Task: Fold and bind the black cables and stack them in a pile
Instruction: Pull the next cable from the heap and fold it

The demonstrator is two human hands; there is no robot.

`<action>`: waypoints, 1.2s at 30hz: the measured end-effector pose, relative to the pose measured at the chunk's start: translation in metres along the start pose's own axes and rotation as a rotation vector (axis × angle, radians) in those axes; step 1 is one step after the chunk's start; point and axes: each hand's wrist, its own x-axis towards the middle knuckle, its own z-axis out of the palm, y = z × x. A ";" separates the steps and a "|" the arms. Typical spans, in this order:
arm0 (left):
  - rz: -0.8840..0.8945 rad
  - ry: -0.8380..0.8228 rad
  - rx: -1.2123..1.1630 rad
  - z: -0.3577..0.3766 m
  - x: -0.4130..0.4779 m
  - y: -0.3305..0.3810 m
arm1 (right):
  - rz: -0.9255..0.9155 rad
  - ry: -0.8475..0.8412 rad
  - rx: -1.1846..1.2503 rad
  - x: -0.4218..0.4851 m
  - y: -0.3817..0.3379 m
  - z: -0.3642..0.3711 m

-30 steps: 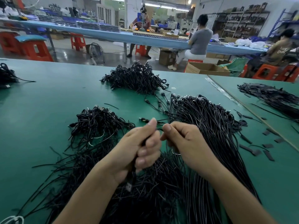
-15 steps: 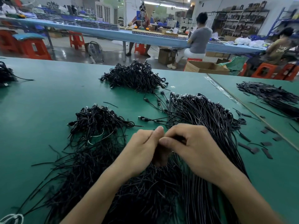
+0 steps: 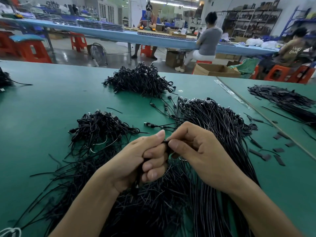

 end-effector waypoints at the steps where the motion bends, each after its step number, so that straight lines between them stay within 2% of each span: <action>1: -0.007 0.023 0.012 0.001 0.001 -0.001 | -0.002 -0.006 0.003 0.000 0.000 -0.001; 4: 0.001 0.119 0.093 0.007 0.003 -0.004 | 0.034 -0.025 -0.011 -0.001 0.001 -0.002; 9: 0.121 0.346 0.323 0.012 0.013 -0.014 | -0.025 0.018 -0.284 0.000 0.004 -0.001; 13: 0.263 0.483 0.375 0.009 0.017 -0.016 | -0.097 0.055 -0.352 0.002 0.001 0.001; 16: 0.332 0.593 0.557 0.002 0.019 -0.015 | -0.110 0.043 -0.330 0.002 -0.001 0.001; 18: 0.267 0.519 0.455 0.003 0.017 -0.013 | -0.134 0.030 -0.320 0.003 -0.001 0.005; 21: 0.034 0.249 0.151 0.012 0.013 -0.011 | -0.180 0.047 -0.333 0.006 -0.001 0.008; 22: -0.020 0.223 0.158 0.012 0.013 -0.013 | -0.186 0.049 -0.353 0.008 -0.001 0.008; 24: -0.071 0.292 0.222 0.011 0.014 -0.016 | -0.190 0.052 -0.420 0.012 0.001 0.007; 26: -0.035 0.444 0.306 0.007 0.017 -0.020 | -0.117 0.045 -0.410 0.013 0.006 0.004; 29: 0.068 0.570 0.427 0.000 0.018 -0.022 | 0.143 0.030 -0.378 0.008 0.020 -0.006; 33: 0.156 0.680 0.330 -0.008 0.015 -0.017 | 0.589 -0.124 -0.633 -0.007 0.045 -0.007; 36: 0.203 0.746 0.314 -0.009 0.016 -0.015 | 0.728 -0.189 -0.703 -0.015 0.061 0.011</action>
